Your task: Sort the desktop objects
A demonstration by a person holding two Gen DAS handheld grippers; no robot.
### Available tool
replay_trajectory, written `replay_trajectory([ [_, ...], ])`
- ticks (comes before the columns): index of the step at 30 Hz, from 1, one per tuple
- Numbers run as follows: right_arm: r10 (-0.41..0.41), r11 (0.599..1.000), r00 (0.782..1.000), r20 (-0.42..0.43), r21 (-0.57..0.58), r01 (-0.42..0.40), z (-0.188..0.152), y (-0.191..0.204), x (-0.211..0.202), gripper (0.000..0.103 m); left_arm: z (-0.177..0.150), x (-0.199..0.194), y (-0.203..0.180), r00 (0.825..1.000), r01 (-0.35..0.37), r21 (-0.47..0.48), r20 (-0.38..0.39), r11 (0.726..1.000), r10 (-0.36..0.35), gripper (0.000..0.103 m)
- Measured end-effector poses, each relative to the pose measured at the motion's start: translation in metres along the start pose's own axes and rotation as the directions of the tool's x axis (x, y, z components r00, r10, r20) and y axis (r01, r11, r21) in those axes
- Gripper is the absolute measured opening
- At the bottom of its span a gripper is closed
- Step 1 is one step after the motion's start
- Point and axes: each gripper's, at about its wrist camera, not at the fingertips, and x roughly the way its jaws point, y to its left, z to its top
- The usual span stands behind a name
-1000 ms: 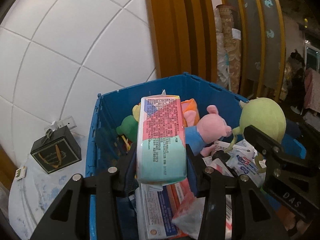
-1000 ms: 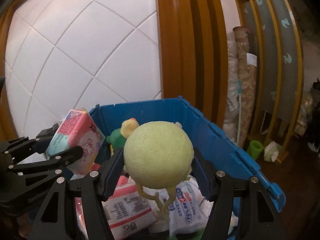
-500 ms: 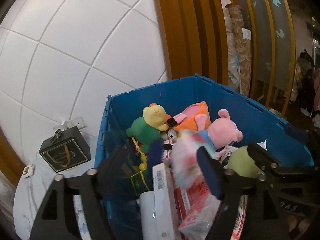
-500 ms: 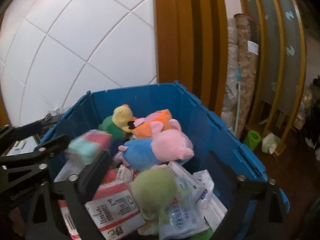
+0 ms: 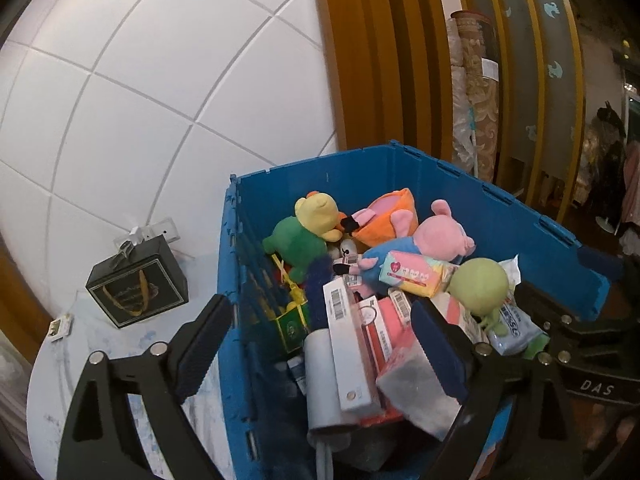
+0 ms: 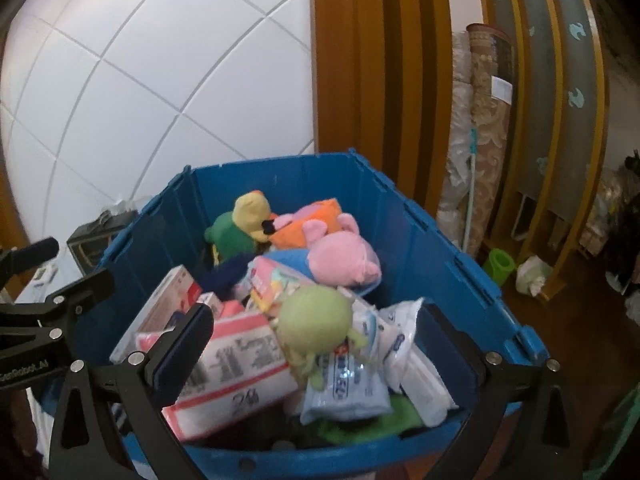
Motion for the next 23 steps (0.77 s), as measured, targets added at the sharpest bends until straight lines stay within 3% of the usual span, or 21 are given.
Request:
replay_trajectory([
  [9, -0.043, 0.999, 0.999, -0.014, 0.002, 0.043, -0.005, 0.005, -0.014, 0.103, -0.005, -0.014, 0.014, 1.0, 0.013, -0.043, 0.017, 0.999, -0.012, 0.092],
  [23, -0.036, 0.999, 0.999, -0.031, -0.005, 0.036, -0.009, 0.009, -0.017, 0.103, -0.009, -0.024, 0.017, 0.999, 0.02, -0.05, 0.026, 0.999, -0.018, 0.092],
])
